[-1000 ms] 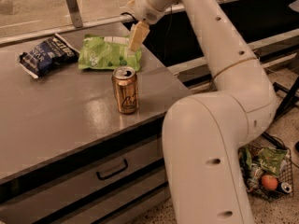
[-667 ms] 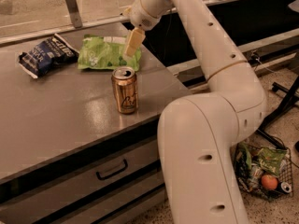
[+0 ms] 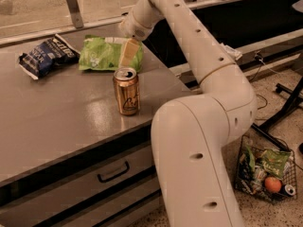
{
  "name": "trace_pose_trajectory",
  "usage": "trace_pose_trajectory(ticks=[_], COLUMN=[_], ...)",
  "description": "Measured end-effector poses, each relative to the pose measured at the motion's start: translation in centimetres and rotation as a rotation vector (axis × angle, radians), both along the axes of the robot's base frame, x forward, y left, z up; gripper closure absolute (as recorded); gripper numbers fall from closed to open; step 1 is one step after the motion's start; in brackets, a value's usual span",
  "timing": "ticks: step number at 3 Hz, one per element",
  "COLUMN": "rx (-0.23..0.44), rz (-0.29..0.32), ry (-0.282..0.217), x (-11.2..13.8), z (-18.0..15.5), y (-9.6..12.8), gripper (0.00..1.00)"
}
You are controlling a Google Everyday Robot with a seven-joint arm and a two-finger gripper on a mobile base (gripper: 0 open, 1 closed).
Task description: Pick green rice chip bag
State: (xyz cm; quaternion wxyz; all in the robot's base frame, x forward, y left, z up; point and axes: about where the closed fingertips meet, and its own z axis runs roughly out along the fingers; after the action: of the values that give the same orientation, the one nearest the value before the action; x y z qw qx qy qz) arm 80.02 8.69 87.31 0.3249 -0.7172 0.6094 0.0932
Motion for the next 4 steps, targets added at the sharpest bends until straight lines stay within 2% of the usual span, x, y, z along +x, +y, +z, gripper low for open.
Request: trace_pose_trajectory(ticks=[1, 2, 4], rx=[-0.02, -0.025, -0.023], rz=[-0.014, -0.016, -0.014], ry=[0.005, 0.009, 0.014], x=[0.5, 0.5, 0.4], z=[-1.6, -2.5, -2.3], y=[0.3, 0.5, 0.5], gripper=[0.0, 0.18, 0.65])
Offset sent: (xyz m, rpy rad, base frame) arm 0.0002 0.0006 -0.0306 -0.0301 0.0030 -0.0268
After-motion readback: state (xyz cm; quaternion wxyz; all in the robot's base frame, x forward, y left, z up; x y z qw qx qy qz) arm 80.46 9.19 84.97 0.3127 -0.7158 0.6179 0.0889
